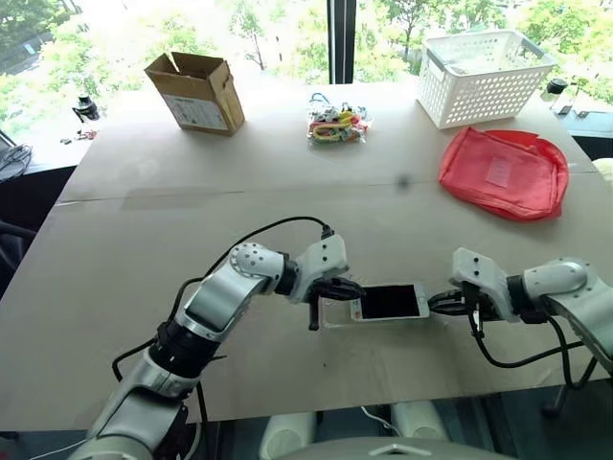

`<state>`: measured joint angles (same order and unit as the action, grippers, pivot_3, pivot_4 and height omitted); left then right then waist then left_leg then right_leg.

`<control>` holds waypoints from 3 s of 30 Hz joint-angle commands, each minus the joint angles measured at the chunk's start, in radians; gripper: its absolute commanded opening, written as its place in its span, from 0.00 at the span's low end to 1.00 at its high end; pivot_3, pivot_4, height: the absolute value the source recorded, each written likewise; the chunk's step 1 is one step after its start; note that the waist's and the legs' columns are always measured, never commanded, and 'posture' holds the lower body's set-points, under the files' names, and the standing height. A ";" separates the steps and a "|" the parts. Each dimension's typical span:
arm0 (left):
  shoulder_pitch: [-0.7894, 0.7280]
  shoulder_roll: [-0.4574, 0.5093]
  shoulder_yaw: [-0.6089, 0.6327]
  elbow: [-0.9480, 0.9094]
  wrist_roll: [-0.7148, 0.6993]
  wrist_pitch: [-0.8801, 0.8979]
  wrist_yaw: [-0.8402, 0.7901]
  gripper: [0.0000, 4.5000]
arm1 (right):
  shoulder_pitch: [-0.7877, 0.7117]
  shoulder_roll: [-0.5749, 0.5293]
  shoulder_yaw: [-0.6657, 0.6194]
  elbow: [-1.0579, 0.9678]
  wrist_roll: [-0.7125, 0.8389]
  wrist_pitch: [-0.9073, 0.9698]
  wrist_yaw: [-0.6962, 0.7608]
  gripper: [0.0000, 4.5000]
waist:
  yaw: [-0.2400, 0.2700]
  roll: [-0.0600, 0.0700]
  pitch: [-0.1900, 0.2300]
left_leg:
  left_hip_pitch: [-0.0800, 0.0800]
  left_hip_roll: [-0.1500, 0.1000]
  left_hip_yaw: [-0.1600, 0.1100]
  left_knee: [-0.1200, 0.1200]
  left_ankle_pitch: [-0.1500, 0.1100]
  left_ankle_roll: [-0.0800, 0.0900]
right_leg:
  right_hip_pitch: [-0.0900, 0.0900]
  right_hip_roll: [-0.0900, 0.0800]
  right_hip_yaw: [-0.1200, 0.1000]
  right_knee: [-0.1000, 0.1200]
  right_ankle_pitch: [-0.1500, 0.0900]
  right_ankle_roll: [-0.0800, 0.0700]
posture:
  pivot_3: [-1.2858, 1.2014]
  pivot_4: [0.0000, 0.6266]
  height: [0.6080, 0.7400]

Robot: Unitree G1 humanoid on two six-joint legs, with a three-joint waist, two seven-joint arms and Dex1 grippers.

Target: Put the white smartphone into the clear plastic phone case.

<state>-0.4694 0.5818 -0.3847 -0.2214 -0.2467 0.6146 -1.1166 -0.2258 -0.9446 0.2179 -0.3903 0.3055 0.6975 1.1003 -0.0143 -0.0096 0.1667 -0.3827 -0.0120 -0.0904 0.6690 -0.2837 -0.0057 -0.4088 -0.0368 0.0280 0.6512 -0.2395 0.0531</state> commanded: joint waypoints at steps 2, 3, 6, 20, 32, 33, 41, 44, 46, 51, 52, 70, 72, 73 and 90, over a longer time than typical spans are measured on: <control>-0.026 0.074 0.091 -0.077 -0.051 0.061 -0.008 0.00 | -0.015 -0.012 -0.003 -0.014 -0.013 -0.024 0.007 0.01 | 0.000 0.000 0.001 | -0.002 0.000 0.000 0.000 0.000 0.000 | -0.004 0.000 0.001 0.003 0.000 0.000 | 0.52 0.24 1.00; -0.021 0.087 0.100 -0.083 -0.063 0.075 -0.010 0.00 | -0.014 -0.014 -0.003 -0.014 -0.015 -0.025 0.008 0.01 | 0.000 0.000 0.001 | -0.002 0.000 0.000 0.000 0.000 0.000 | -0.004 0.000 0.000 0.003 0.000 0.000 | 0.52 0.24 1.00; 0.065 0.173 0.128 -0.067 -0.062 0.069 -0.032 0.00 | -0.011 -0.015 -0.007 -0.014 -0.020 -0.027 0.006 0.01 | -0.003 0.001 0.002 | -0.002 0.000 0.001 -0.001 0.000 0.000 | -0.004 0.000 0.001 0.002 0.000 0.000 | 0.52 0.24 1.00; 0.090 0.009 0.137 -0.104 -0.168 0.077 0.060 0.00 | -0.019 -0.021 -0.011 0.003 -0.030 -0.038 0.010 0.01 | 0.002 -0.003 0.007 | -0.002 -0.001 0.001 0.001 0.000 0.000 | -0.003 -0.001 0.001 0.005 0.000 0.000 | 0.52 0.24 1.00; 0.094 0.056 -0.004 -0.016 -0.037 -0.010 0.029 0.00 | -0.010 -0.016 -0.015 -0.009 -0.029 -0.029 -0.006 0.01 | 0.001 -0.003 0.007 | -0.001 -0.001 0.001 0.001 0.000 0.000 | -0.003 -0.001 0.001 0.006 0.000 0.000 | 0.52 0.24 1.00; 0.093 0.059 -0.015 -0.003 -0.019 -0.024 0.032 0.00 | -0.010 -0.014 -0.015 -0.010 -0.027 -0.028 -0.007 0.01 | 0.001 -0.003 0.007 | -0.001 -0.001 0.001 0.001 0.000 0.000 | -0.003 -0.001 0.001 0.006 0.000 0.000 | 0.52 0.24 1.00; 0.086 0.026 -0.057 0.060 0.013 -0.059 0.033 0.00 | -0.023 0.008 -0.009 -0.028 -0.007 -0.008 -0.013 0.01 | 0.004 -0.002 0.006 | 0.001 -0.001 0.001 0.002 0.000 0.000 | -0.002 -0.001 0.001 0.007 0.000 0.000 | 0.52 0.24 1.00; 0.088 0.022 -0.059 0.067 0.015 -0.064 0.032 0.00 | -0.020 0.007 -0.016 -0.037 0.000 0.002 -0.013 0.01 | 0.003 -0.002 0.006 | 0.001 -0.001 0.001 0.002 0.000 0.000 | -0.002 -0.001 0.002 0.007 0.000 0.000 | 0.52 0.24 1.00; 0.091 0.019 -0.063 0.068 0.015 -0.065 0.031 0.00 | -0.017 0.001 -0.027 -0.025 -0.005 -0.002 -0.019 0.01 | 0.003 -0.002 0.006 | 0.001 -0.001 0.001 0.002 0.000 0.000 | -0.002 -0.001 0.001 0.007 0.000 0.000 | 0.52 0.24 1.00; 0.096 0.020 -0.068 0.066 0.016 -0.065 0.030 0.00 | -0.017 -0.017 -0.046 0.007 -0.018 -0.018 -0.024 0.01 | 0.004 -0.002 0.006 | 0.001 -0.001 0.002 0.002 0.000 0.000 | -0.001 -0.001 0.002 0.007 0.000 0.000 | 0.52 0.24 1.00; 0.097 0.021 -0.068 0.066 0.016 -0.065 0.030 0.00 | -0.016 -0.018 -0.047 0.006 -0.016 -0.018 -0.023 0.01 | 0.004 -0.002 0.006 | 0.001 -0.001 0.001 0.002 0.000 0.000 | -0.001 -0.001 0.002 0.007 0.000 0.000 | 0.52 0.24 1.00; 0.016 0.034 0.192 -0.105 -0.175 0.090 0.084 0.00 | -0.017 -0.024 -0.042 -0.016 -0.006 -0.014 -0.010 0.01 | 0.000 -0.003 0.006 | 0.000 -0.001 0.001 0.003 0.000 0.000 | -0.003 -0.001 0.001 0.009 0.000 0.000 | 0.52 0.24 1.00; 0.024 0.081 0.216 -0.083 -0.155 0.083 0.082 0.00 | -0.019 -0.021 -0.038 -0.017 -0.008 -0.012 -0.012 0.01 | -0.005 -0.003 0.006 | 0.001 -0.001 0.002 0.002 0.000 0.000 | -0.003 -0.001 0.002 0.009 0.000 0.000 | 0.52 0.24 1.00; 0.045 0.118 0.215 -0.065 -0.137 0.074 0.069 0.00 | -0.021 -0.017 -0.034 -0.020 -0.008 -0.009 -0.015 0.01 | -0.005 -0.003 0.006 | 0.001 -0.001 0.002 0.002 0.000 0.000 | -0.003 -0.001 0.003 0.009 0.000 0.000 | 0.52 0.24 1.00; 0.144 0.098 0.028 -0.073 -0.069 0.049 0.050 0.00 | -0.023 -0.051 -0.005 -0.096 -0.011 0.039 -0.007 0.01 | 0.007 -0.002 0.006 | 0.000 -0.002 0.002 0.003 0.000 0.000 | -0.003 -0.002 0.002 0.008 0.000 0.000 | 0.52 0.24 1.00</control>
<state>-0.3294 0.7024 -0.3279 -0.2724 -0.3065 0.6536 -1.0783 -0.2370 -0.9858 0.2147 -0.4303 0.2840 0.7301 1.0846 -0.0077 -0.0115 0.1730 -0.3829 -0.0136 -0.0882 0.6718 -0.2837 -0.0055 -0.4118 -0.0386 0.0299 0.6596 -0.2397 0.0528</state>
